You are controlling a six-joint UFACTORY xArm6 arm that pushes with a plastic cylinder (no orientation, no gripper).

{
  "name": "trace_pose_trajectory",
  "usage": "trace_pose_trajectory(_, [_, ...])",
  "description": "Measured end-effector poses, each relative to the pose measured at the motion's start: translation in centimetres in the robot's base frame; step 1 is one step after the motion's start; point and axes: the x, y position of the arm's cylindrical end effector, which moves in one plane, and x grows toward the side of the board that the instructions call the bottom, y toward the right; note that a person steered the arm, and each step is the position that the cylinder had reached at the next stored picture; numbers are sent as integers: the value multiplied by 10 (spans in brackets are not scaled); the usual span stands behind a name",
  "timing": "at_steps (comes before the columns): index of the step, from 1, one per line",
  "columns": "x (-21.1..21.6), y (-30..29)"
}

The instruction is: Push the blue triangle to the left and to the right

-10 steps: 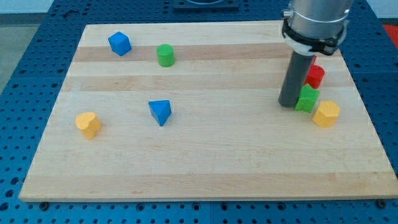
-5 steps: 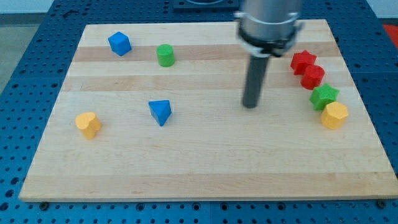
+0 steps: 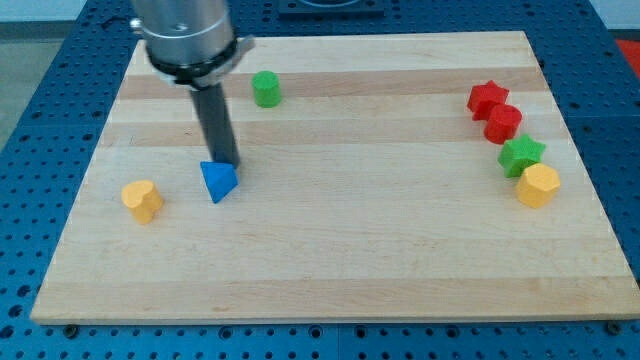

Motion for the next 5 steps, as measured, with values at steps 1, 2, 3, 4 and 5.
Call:
trace_pose_trajectory(1, [2, -32])
trace_pose_trajectory(2, [11, -35])
trace_pose_trajectory(3, [16, -16])
trace_pose_trajectory(4, [17, 37])
trace_pose_trajectory(5, [20, 93])
